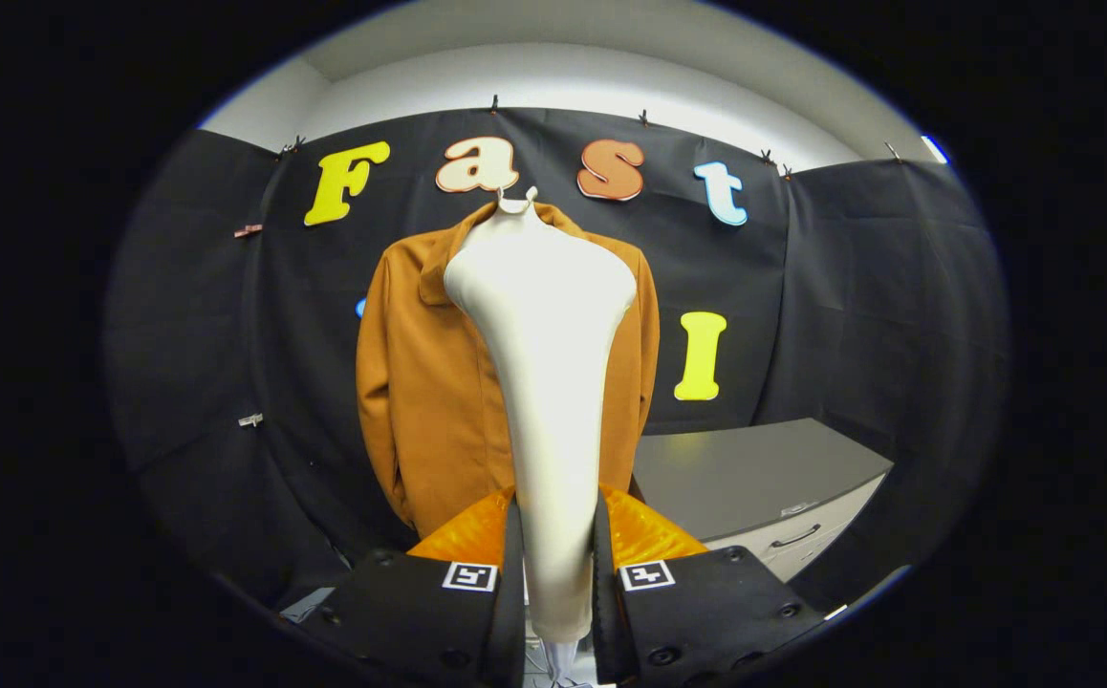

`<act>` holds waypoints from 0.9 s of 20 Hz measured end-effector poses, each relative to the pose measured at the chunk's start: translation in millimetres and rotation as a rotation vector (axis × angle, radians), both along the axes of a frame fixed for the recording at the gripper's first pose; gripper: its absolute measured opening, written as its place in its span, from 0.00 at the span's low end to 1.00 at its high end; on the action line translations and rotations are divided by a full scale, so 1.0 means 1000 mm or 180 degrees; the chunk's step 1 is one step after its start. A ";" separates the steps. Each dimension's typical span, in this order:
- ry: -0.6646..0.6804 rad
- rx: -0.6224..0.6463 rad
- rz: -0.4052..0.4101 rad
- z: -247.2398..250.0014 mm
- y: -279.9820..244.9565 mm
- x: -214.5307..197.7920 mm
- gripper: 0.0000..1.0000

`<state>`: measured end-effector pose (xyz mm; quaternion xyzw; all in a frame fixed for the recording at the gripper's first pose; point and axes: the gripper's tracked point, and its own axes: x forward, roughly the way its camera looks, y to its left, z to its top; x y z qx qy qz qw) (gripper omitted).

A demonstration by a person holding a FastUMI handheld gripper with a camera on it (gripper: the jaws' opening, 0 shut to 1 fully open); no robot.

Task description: Iron the clothes twice with a garment steamer, once on the left side and once on the right side.

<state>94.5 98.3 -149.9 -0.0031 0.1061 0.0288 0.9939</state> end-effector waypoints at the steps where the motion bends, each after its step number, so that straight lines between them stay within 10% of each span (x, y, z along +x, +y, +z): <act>1: -0.0038 0.0000 0.0002 0.008 -0.004 -0.004 0.32; 18: -0.0271 0.0107 0.0030 0.060 -0.034 -0.019 0.32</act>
